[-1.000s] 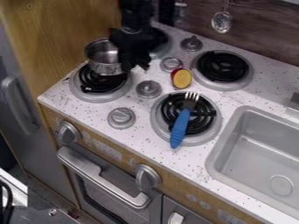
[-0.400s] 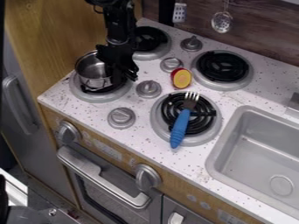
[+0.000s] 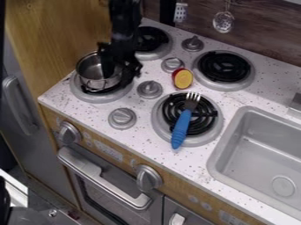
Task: Move the silver pot to the lower left burder
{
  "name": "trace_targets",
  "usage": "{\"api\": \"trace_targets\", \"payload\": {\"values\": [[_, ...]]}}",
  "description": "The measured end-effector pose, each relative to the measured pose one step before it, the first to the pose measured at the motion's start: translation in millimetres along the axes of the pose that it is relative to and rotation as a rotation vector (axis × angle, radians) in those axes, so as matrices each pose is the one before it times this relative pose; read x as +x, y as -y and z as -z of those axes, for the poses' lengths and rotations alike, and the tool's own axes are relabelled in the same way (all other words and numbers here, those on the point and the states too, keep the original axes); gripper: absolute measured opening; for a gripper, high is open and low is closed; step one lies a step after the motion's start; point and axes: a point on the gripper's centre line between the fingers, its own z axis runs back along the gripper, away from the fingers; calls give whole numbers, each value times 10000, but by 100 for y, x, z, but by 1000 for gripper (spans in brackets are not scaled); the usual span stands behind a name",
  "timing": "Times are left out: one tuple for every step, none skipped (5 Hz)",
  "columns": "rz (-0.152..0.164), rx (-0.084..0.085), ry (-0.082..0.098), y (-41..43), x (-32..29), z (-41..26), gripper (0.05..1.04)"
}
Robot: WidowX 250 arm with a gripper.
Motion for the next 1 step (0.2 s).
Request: {"api": "trace_targets", "payload": {"values": [[-252,44,257,1281,651,-2964,1003]]}}
